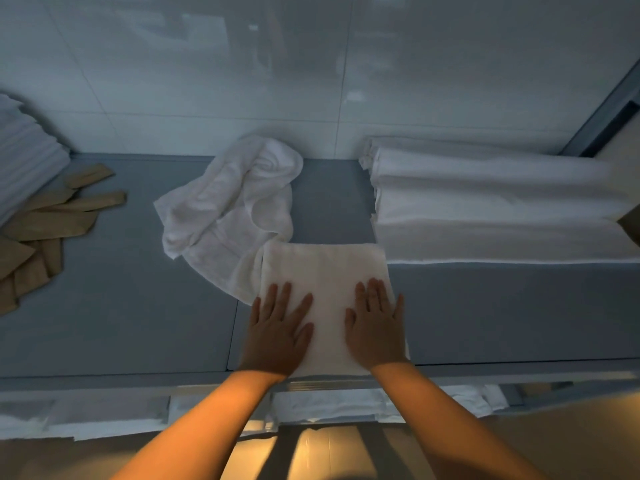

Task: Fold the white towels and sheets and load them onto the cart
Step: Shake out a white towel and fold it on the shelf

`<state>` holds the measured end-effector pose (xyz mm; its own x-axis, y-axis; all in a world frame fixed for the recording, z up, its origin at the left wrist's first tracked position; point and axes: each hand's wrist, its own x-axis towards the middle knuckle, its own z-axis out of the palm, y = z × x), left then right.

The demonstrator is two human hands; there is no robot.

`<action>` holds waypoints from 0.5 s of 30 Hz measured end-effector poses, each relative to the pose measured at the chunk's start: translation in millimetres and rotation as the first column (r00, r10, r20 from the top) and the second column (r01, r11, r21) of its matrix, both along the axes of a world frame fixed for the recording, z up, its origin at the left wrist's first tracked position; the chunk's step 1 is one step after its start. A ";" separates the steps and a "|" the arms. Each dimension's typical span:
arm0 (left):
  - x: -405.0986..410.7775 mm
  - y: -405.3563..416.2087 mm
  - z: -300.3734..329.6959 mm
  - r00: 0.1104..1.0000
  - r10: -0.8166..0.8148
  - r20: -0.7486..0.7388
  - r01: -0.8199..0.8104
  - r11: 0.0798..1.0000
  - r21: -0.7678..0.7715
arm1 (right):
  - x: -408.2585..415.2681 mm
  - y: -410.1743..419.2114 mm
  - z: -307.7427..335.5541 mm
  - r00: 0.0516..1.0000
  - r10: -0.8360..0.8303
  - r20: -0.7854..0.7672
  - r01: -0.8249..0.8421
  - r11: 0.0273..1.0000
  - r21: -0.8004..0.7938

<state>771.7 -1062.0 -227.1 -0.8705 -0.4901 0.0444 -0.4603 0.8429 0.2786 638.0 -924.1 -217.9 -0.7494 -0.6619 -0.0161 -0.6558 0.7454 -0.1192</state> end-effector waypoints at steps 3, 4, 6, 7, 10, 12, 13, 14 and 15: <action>0.8 0.3 1.8 0.999 -0.032 0.013 0.033 0.999 -0.025 | -1.7 -37.6 6.7 0.960 0.275 0.052 -0.271 0.960 -0.069; 0.6 0.4 2.2 0.999 -0.039 0.017 0.039 0.999 -0.035 | -3.4 -52.6 8.1 0.935 0.349 0.068 -0.344 0.936 -0.077; 0.2 0.5 2.3 0.999 -0.039 0.012 0.039 0.998 -0.052 | -10.1 -75.2 9.1 0.908 0.412 0.071 -0.406 0.910 -0.083; 0.3 0.6 1.1 1.000 -0.029 0.001 0.029 0.998 -0.063 | -15.7 -81.0 7.8 0.909 0.413 0.060 -0.409 0.910 -0.073; -0.2 1.5 -1.2 0.999 0.026 -0.023 -0.027 0.999 -0.032 | -43.3 -84.0 5.0 0.958 0.285 0.040 -0.286 0.958 0.001; -0.2 2.5 -3.7 0.997 0.066 -0.035 -0.067 0.998 -0.003 | -57.6 -85.3 10.2 0.989 0.138 0.060 -0.142 0.987 0.072; -0.4 2.8 -4.0 0.997 0.073 -0.031 -0.073 0.997 0.003 | -58.1 -88.6 13.4 0.992 0.117 0.053 -0.121 0.990 0.070; -0.1 2.9 -4.4 0.997 0.072 -0.021 -0.072 0.997 0.006 | -53.1 -94.6 15.6 0.986 0.163 0.046 -0.164 0.986 0.022; -0.4 2.5 -5.4 0.998 0.066 -0.017 -0.066 0.998 0.004 | -44.6 -102.0 17.1 0.958 0.276 0.074 -0.271 0.960 -0.072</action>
